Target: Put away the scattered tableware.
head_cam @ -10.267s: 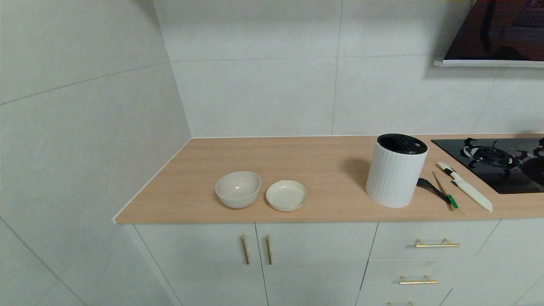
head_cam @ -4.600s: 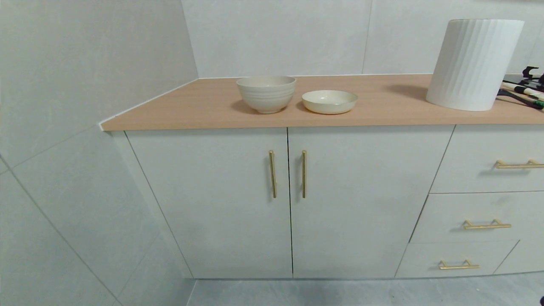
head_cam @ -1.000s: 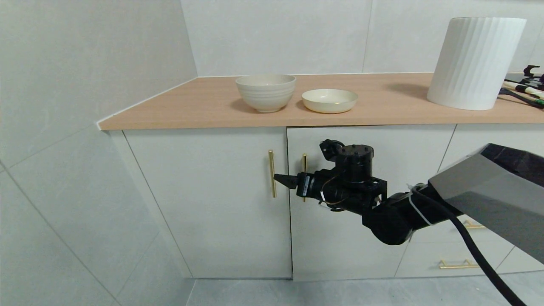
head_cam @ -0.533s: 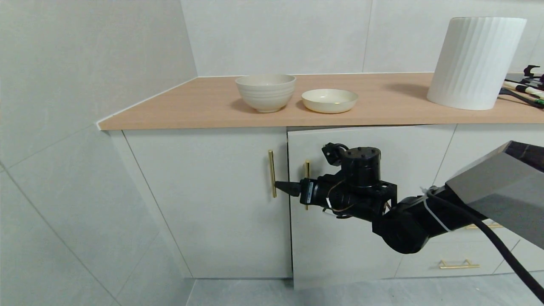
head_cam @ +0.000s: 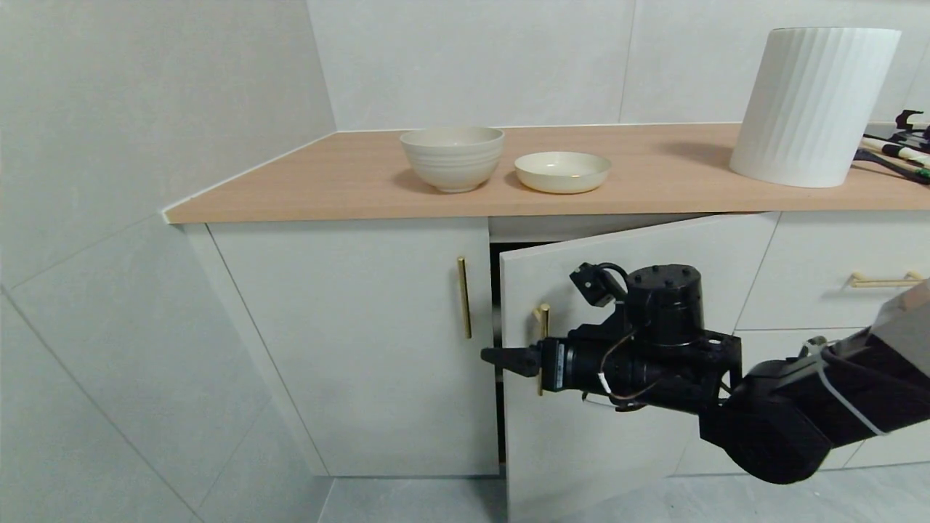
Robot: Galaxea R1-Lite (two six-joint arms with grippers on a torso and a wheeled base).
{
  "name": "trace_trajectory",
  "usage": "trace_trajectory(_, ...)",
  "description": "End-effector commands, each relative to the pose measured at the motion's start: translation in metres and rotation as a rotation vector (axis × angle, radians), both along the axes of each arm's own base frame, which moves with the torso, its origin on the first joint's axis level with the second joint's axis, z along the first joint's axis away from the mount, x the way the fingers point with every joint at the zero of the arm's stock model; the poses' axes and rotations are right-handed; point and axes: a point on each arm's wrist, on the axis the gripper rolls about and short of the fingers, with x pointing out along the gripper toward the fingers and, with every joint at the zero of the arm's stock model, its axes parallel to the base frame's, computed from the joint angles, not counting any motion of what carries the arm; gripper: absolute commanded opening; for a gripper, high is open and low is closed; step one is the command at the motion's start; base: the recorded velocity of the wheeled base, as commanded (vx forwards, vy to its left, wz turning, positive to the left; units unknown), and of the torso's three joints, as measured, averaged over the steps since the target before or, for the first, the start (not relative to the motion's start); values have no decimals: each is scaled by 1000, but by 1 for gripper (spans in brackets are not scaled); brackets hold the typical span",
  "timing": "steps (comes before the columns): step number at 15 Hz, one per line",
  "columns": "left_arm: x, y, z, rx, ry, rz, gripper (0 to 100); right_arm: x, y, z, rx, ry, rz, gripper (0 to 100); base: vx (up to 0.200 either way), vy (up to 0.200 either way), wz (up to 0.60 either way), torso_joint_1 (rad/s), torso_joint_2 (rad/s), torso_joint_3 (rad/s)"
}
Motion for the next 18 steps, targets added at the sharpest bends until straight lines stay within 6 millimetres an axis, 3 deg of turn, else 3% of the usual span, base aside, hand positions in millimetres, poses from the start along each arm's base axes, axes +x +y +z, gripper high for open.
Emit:
trace_trajectory(1, 0, 0, 0, 0, 0, 0, 100, -32, -14, 21, 32, -27, 55, 100, 0, 0, 0, 0, 0, 0)
trace_trajectory(4, 0, 0, 0, 0, 0, 0, 100, -51, -23, 22, 25, -16, 81, 100, 0, 0, 0, 0, 0, 0)
trace_trajectory(9, 0, 0, 2, 20, -11, -21, 100, -57, -25, 16, 6, 3, 90, 100, 0, 0, 0, 0, 0, 0)
trace_trajectory(12, -18, -7, 51, -52, -123, -329, 100, -59, -21, 13, 6, 3, 104, 100, 0, 0, 0, 0, 0, 0)
trace_trajectory(15, -7, -12, 104, -85, 36, -627, 100, -63, -17, 10, 0, 10, 122, 100, 0, 0, 0, 0, 0, 0)
trace_trajectory(16, 19, -14, 134, -114, 124, -705, 100, -64, -17, 10, -1, 11, 124, 100, 0, 0, 0, 0, 0, 0)
trace_trajectory(18, 73, -18, 166, -162, 248, -800, 100, -65, -17, 11, 1, 6, 127, 100, 0, 0, 0, 0, 0, 0)
